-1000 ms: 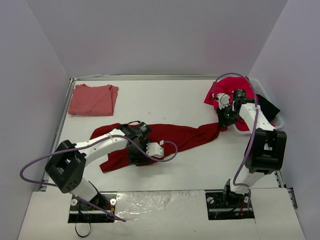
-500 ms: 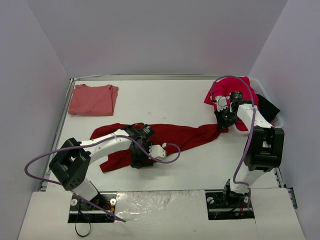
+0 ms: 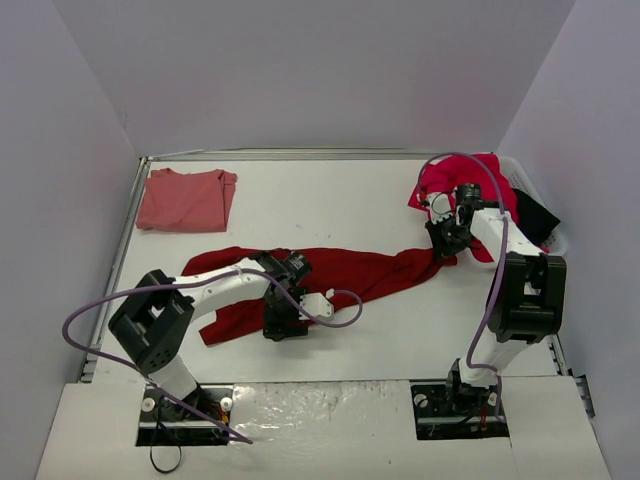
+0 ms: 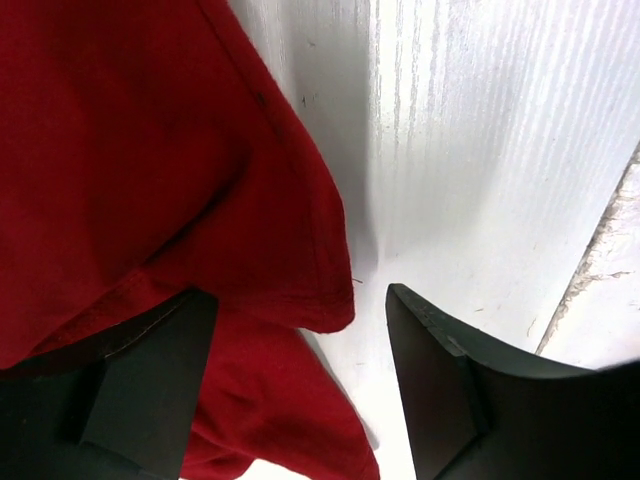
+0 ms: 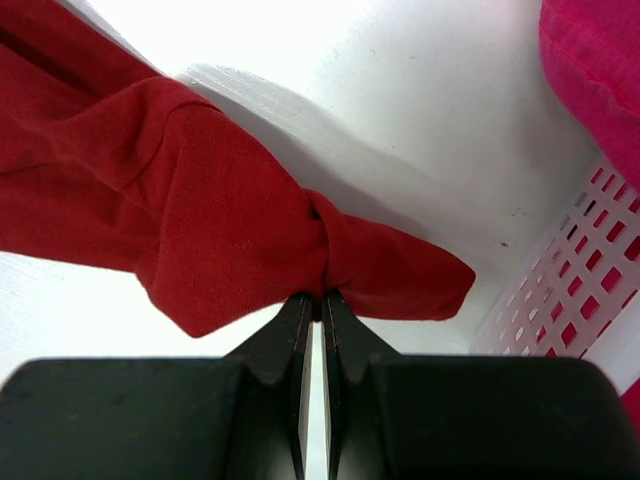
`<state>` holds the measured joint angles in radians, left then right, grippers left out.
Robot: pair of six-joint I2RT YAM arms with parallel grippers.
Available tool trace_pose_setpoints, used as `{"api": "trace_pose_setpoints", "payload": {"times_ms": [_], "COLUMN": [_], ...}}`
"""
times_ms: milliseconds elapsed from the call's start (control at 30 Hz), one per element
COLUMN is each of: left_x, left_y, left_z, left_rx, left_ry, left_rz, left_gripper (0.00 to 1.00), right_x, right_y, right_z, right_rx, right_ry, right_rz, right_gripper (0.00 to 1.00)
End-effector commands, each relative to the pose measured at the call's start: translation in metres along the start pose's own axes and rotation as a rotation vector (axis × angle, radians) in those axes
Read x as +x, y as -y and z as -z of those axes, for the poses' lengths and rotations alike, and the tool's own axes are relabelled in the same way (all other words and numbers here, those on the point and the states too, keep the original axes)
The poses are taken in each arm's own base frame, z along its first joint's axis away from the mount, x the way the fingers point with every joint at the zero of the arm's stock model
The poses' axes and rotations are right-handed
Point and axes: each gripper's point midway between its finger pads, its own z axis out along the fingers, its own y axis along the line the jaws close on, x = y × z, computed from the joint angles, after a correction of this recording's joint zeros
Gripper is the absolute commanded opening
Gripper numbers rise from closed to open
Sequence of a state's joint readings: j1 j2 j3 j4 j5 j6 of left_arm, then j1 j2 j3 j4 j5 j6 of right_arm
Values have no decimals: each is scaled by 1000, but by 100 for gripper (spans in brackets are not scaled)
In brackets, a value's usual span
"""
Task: Fold and stack the t-shirts
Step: Flatten out the tshirt
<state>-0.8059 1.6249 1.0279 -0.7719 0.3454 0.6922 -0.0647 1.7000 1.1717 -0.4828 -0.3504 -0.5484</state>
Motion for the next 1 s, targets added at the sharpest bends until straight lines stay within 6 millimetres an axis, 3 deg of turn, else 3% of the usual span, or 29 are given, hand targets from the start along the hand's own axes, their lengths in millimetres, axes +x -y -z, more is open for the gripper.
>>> {"api": "trace_pose_setpoints", "payload": {"times_ms": [0, 100, 133, 167, 200, 233, 400, 567, 633, 733, 800, 867, 933, 967], "left_x": [-7, -7, -6, -7, -6, -6, -10, -7, -2, 10, 32, 43, 65, 61], "left_y": [1, 0, 0, -2, -4, -5, -9, -23, -30, -66, -94, -115, -143, -146], "left_z": [-1, -5, -6, -6, -5, -4, 13, 61, 83, 129, 163, 185, 219, 224], "left_rx": [21, 26, 27, 22, 11, 1, -60, -179, -226, -408, -572, -686, -798, -809], "left_ry": [12, 5, -1, 0, -8, -7, 16, 67, 92, 147, 138, 137, 155, 172], "left_rz": [-7, -1, 4, 6, 12, 13, 15, 47, 74, 173, 268, 314, 442, 456], "left_gripper": [66, 43, 23, 14, 5, 3, 2, 2, 2, 2, 2, 2, 2, 2], "right_x": [12, 14, 15, 15, 16, 15, 15, 2, -10, -35, -58, -74, -112, -111], "right_y": [-2, -2, -2, -3, -3, -3, -4, -8, -7, -3, 5, 14, 34, 35], "right_z": [-7, -8, -8, -8, -8, -8, -6, 11, 28, 56, 79, 94, 118, 113], "right_rx": [-1, 0, 0, 0, 0, 0, -2, -5, 9, 44, 97, 141, 206, 202], "right_ry": [-54, -60, -62, -62, -63, -62, -56, -1, 41, 111, 178, 216, 292, 280], "right_rz": [-12, -11, -11, -9, -11, -9, -8, 0, 15, 38, 57, 57, 46, 42], "right_gripper": [0, 0, 0, 0, 0, 0, 0, 0, 0, 0, 0, 0, 0, 0]}}
